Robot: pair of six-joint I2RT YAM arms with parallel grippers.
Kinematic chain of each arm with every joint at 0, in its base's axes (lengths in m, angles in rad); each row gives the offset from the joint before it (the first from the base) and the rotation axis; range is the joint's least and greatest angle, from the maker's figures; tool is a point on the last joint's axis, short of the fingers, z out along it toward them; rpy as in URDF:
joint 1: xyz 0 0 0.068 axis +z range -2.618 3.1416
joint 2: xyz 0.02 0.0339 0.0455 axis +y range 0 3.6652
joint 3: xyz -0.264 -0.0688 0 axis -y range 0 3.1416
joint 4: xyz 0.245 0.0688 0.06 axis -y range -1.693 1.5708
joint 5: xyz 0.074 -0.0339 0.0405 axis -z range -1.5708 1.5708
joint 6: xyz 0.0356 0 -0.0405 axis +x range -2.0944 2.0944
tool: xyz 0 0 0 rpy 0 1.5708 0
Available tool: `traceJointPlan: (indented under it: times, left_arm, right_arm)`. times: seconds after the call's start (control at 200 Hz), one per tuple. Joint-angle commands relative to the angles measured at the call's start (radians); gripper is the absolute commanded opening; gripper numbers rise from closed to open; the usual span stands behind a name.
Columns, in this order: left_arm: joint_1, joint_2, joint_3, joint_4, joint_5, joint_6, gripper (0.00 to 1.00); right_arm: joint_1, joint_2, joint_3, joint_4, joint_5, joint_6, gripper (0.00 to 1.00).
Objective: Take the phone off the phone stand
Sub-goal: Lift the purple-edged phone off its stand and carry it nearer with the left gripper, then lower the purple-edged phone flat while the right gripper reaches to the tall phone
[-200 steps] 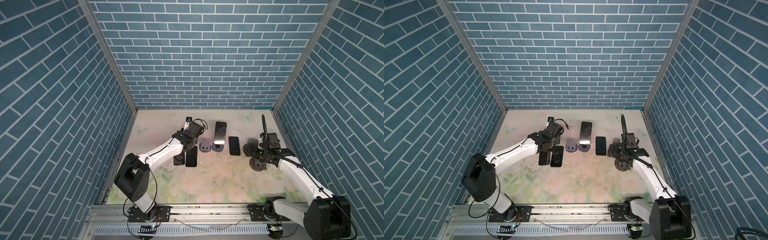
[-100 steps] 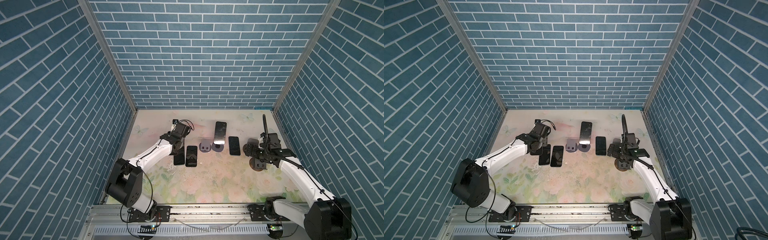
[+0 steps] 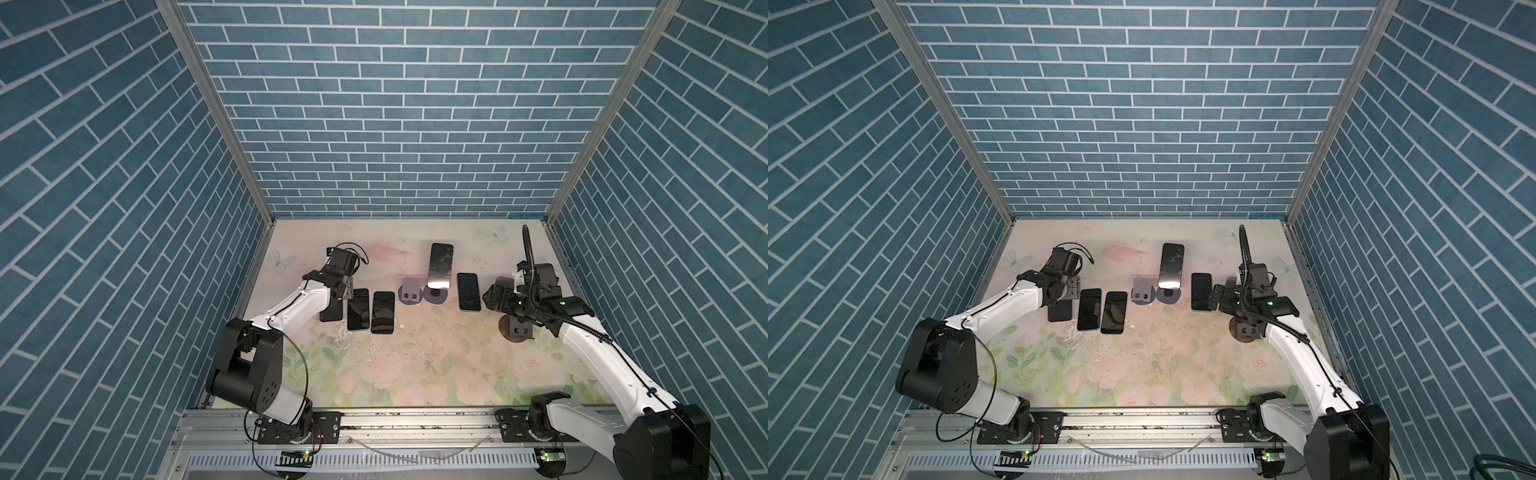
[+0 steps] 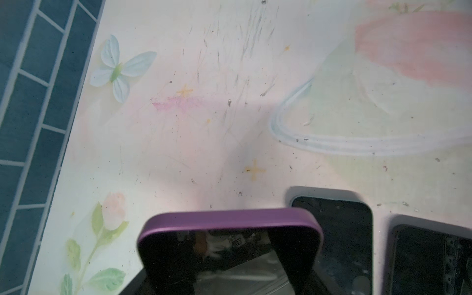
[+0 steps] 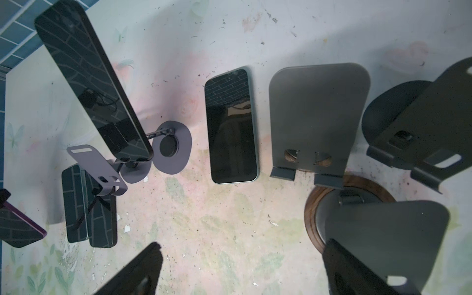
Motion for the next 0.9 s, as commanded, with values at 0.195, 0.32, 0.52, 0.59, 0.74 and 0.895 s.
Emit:
traceJointPlan:
  times: [0.195,0.32,0.52,0.59,0.74,0.895]
  left_arm:
    - [0.079,-0.021,-0.034,-0.007,0.083,0.033,0.66]
    - [0.102,-0.006,-0.042,-0.002,0.113,0.037,0.66]
    - [0.121,0.026,-0.05,0.021,0.16,0.04,0.66]
    - [0.122,0.039,-0.049,0.023,0.167,0.039,0.66]
    - [0.122,0.074,-0.046,0.028,0.182,0.035,0.66]
    - [0.128,0.113,-0.037,0.024,0.184,0.029,0.66]
  right_arm:
    - [0.075,-0.011,0.085,-0.01,0.045,0.045,0.99]
    - [0.106,0.004,0.098,-0.008,0.066,0.055,0.99]
    - [0.159,0.041,0.119,-0.006,0.102,0.068,0.99]
    - [0.174,0.055,0.126,-0.002,0.112,0.074,0.99]
    - [0.201,0.086,0.14,0.009,0.125,0.086,0.99]
    - [0.227,0.124,0.163,0.016,0.136,0.09,0.99]
